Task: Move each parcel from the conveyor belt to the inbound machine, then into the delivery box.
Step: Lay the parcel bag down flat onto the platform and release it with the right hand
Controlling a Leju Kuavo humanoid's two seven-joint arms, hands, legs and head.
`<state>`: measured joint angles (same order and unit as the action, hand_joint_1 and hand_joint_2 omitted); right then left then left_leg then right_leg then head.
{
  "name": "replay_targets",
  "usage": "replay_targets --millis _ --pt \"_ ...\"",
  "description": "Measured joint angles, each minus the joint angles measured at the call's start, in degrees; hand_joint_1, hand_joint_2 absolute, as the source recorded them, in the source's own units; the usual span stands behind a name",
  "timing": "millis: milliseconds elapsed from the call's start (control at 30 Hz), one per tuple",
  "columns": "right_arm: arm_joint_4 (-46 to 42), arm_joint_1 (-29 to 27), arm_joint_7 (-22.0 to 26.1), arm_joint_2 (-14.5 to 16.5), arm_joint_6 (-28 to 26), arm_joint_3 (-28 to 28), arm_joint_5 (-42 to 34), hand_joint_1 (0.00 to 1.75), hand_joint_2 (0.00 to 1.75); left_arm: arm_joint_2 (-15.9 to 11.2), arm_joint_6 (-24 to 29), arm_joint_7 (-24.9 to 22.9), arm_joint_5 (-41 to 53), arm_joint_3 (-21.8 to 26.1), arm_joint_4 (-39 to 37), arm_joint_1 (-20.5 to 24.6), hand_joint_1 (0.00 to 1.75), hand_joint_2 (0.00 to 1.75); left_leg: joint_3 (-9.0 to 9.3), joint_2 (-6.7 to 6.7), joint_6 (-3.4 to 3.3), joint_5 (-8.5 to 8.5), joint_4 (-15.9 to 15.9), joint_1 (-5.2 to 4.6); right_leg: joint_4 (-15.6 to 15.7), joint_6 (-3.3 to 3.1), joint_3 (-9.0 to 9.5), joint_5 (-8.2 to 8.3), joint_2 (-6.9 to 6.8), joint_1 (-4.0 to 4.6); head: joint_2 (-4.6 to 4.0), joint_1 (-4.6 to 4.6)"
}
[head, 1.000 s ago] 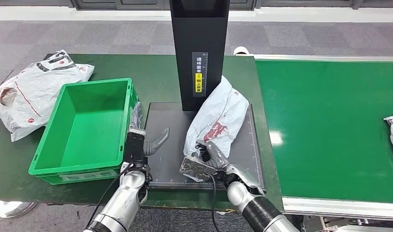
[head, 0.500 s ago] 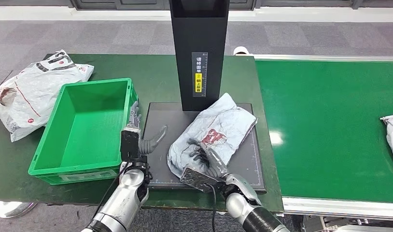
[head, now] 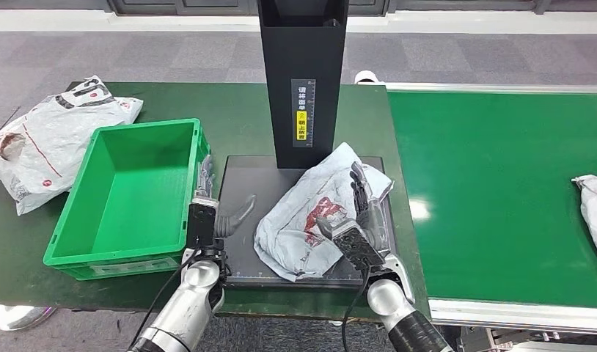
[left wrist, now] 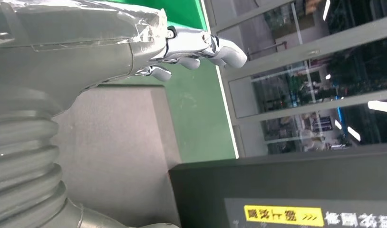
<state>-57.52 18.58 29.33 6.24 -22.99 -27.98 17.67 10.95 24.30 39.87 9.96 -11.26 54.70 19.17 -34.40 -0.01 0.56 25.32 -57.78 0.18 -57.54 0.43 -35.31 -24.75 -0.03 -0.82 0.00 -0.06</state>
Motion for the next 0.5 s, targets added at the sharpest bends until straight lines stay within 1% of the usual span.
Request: replay_targets --millis 100,300,500 --pt "-0.3 -0.1 1.3 0.2 -1.4 1.6 -1.7 0.00 1.75 0.0 -0.8 -1.4 2.4 -0.7 -0.9 0.2 0.00 1.75 0.00 0.00 0.00 0.00 0.0 0.00 0.0 0.00 0.00 0.00 0.00 0.00 0.00 -0.01" --pt "-0.2 0.2 0.9 0.4 -2.7 5.2 -5.5 0.00 1.75 -0.1 -6.1 -8.2 13.0 -4.5 -6.8 2.2 0.00 1.75 -0.01 -0.02 0.00 0.00 0.0 0.00 0.0 0.01 0.01 0.00 -0.05 -0.02 0.00 0.01" --pt "0.2 0.1 0.2 0.4 -3.6 8.6 -6.9 0.00 1.75 0.0 -6.7 -11.4 18.4 -7.8 -13.6 3.4 0.00 1.75 -0.01 0.02 -0.01 0.00 0.0 -0.02 0.0 0.02 -0.01 0.01 0.00 -0.04 0.00 0.01"
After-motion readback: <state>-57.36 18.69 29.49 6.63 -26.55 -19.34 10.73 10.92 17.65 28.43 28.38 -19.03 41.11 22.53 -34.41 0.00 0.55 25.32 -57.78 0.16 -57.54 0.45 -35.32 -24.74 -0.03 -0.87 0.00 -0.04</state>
